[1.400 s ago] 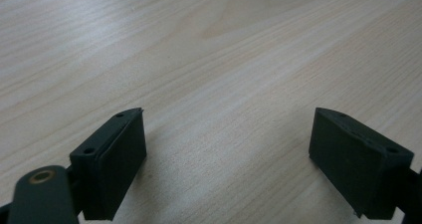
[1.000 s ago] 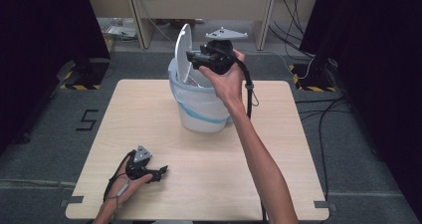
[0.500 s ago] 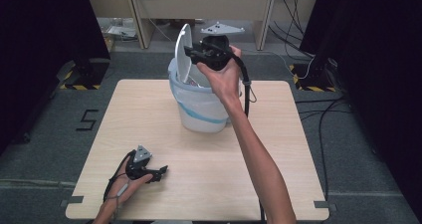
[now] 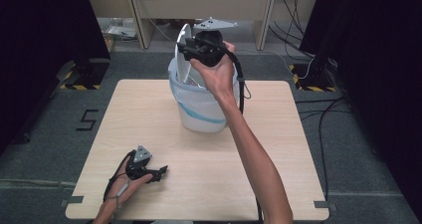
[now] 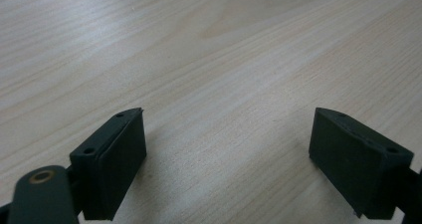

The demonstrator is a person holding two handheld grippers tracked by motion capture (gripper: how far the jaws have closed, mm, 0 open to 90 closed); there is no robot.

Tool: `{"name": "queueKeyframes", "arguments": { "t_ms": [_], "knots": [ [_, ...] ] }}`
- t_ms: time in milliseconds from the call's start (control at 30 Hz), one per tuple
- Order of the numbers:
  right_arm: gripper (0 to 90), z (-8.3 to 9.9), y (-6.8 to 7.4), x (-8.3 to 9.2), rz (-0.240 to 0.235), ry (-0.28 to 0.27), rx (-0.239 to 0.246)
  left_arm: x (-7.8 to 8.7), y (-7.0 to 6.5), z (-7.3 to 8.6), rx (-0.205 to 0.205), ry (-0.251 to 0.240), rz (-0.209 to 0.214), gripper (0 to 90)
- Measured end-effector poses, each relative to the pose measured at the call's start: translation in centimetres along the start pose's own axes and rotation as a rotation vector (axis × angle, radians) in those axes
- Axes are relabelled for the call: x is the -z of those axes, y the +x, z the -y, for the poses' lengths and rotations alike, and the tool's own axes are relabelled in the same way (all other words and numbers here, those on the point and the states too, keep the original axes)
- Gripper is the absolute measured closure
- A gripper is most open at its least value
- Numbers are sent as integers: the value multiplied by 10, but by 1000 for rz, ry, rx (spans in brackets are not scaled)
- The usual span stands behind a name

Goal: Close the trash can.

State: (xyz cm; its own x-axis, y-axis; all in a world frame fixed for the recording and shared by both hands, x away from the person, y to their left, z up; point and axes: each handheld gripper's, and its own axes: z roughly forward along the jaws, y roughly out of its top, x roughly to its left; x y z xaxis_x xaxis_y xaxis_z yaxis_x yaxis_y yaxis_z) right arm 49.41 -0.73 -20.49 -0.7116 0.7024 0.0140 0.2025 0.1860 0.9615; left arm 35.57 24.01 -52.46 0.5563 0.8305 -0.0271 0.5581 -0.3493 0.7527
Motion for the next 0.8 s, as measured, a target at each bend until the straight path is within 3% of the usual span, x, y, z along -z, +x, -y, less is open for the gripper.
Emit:
{"name": "queueKeyframes", "arguments": {
  "t_ms": [300, 400, 800],
  "knots": [
    [663, -6, 10, -7, -10, 11, 32, 0, 0, 0, -1, 0, 0, 137],
    [664, -6, 13, -15, -13, 22, 31, 0, 0, 0, 0, 0, 0, 137],
    [667, -15, 17, -22, -10, 15, 36, 0, 0, 0, 0, 1, 0, 137]
  ]
}}
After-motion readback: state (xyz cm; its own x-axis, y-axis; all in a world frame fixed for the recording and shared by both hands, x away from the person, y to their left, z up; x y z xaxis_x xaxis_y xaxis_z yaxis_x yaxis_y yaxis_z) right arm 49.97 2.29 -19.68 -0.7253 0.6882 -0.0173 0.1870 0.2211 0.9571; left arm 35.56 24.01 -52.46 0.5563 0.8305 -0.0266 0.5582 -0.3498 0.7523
